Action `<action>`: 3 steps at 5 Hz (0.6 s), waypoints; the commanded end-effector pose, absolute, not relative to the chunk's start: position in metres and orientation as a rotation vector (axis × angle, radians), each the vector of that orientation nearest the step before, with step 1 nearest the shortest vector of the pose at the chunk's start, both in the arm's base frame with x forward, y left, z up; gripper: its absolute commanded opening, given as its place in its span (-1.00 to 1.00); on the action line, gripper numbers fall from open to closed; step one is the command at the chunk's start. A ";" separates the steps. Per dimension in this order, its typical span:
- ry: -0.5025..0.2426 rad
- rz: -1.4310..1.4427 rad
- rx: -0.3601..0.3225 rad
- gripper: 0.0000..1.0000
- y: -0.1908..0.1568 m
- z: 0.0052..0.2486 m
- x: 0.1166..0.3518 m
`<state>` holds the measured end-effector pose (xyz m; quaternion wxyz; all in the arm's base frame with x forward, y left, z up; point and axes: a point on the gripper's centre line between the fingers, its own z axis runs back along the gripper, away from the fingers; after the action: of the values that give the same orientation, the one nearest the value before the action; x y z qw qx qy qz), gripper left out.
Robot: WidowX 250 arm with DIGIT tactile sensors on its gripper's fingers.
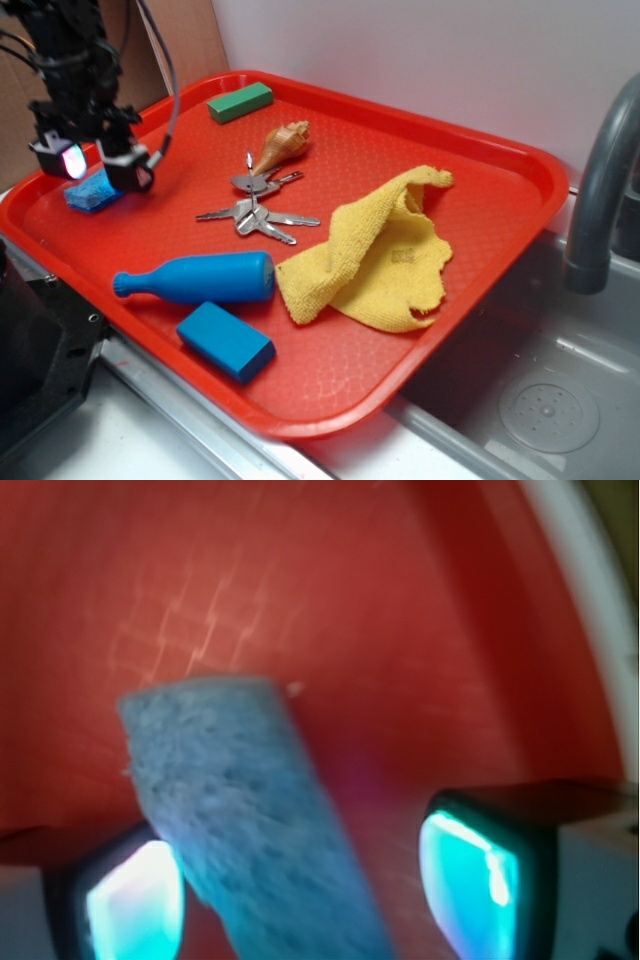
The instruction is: Grab the blue sponge.
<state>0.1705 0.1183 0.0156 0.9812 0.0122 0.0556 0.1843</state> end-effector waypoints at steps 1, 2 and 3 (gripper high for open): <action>0.057 0.333 0.056 -1.00 0.105 0.035 0.163; -0.027 0.291 0.067 -1.00 0.094 0.081 0.163; -0.136 0.333 0.085 -1.00 0.065 0.130 0.167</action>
<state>0.1689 0.0643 0.1210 0.9837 0.0389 -0.0454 0.1697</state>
